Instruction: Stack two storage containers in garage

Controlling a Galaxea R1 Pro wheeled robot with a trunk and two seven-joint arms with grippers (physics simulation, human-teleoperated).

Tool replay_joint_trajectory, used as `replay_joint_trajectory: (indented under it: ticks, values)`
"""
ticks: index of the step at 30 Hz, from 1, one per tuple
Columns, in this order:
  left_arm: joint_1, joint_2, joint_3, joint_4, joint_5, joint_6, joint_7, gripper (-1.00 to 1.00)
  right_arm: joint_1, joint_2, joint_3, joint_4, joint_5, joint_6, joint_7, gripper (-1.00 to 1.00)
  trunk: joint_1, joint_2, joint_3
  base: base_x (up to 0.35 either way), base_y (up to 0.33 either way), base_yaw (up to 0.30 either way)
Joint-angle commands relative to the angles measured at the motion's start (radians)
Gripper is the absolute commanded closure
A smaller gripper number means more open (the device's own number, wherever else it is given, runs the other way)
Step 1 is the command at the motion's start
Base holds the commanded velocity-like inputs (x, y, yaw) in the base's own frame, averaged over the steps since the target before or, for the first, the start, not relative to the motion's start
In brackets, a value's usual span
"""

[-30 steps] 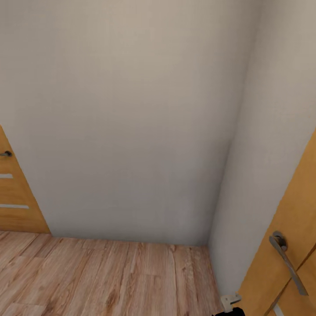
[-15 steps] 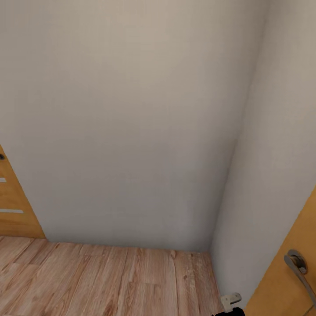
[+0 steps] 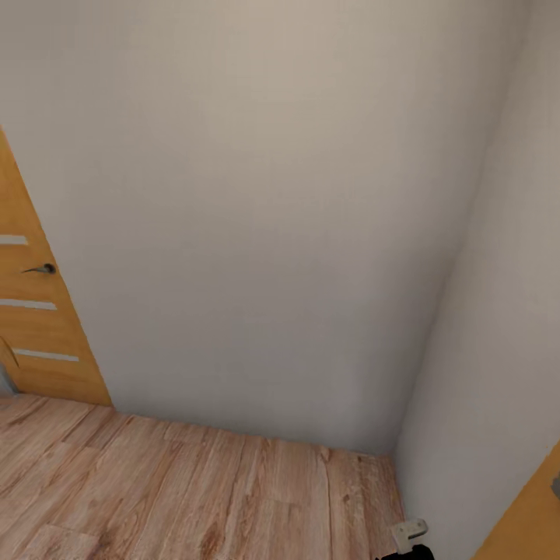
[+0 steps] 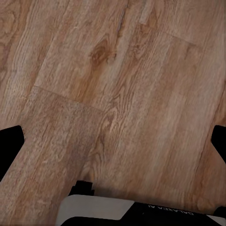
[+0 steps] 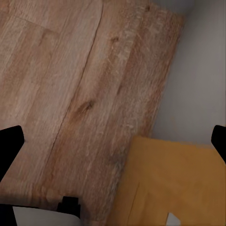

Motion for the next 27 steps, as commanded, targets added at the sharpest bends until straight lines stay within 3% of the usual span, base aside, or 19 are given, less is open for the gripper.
replay_joint_trajectory:
  ticks: [1, 27]
  values:
    - [-0.001, 0.000, 0.001, 0.001, 0.003, -0.003, 0.002, -1.00, -0.002, 0.000, 0.007, 0.003, 0.005, -0.005, -0.003, -1.00, 0.001, -0.002, -0.002, 0.000, 0.000, 0.252]
    - [-0.001, 0.000, 0.001, 0.001, 0.003, -0.003, 0.002, -1.00, -0.002, 0.000, 0.007, 0.003, 0.005, -0.005, -0.003, -1.00, 0.001, -0.002, -0.002, 0.000, 0.000, 0.259]
